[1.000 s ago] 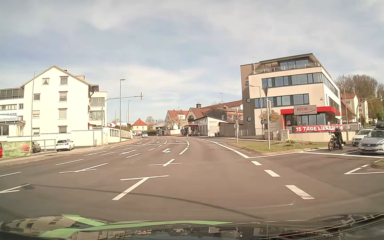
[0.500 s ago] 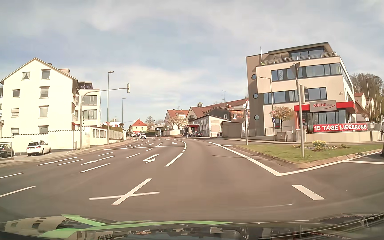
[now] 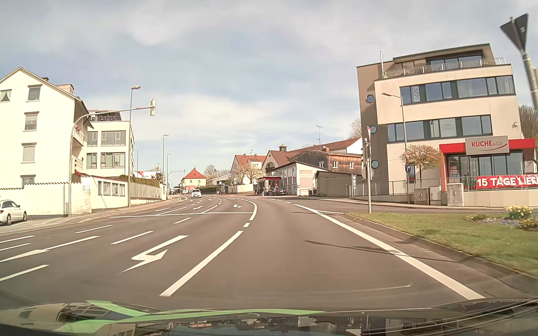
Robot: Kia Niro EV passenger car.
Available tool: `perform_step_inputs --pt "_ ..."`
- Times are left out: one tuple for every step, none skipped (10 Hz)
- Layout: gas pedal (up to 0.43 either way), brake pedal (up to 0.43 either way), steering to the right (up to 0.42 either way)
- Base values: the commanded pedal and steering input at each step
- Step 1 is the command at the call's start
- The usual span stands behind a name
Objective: Follow the waypoints while adhering to traffic rules and regulations
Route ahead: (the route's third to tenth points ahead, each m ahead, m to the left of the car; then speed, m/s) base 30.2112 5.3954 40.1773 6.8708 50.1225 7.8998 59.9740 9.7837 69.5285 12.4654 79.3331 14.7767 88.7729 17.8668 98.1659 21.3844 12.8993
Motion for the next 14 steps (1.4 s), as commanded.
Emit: perform_step_inputs --pt "0.118 0.000 -0.011" --pt "0.118 0.000 -0.011" --pt "0.118 0.000 -0.011" --pt "0.118 0.000 -0.011" --pt "0.118 0.000 -0.011" --pt "0.118 0.000 -0.013" --pt "0.118 0.000 -0.016" --pt "0.118 0.000 -0.018" --pt "0.118 0.000 -0.020" --pt "0.118 0.000 -0.021" --pt "0.138 0.000 -0.022" --pt "0.138 0.000 -0.023" --pt "0.138 0.000 -0.023" --pt "0.138 0.000 -0.023"
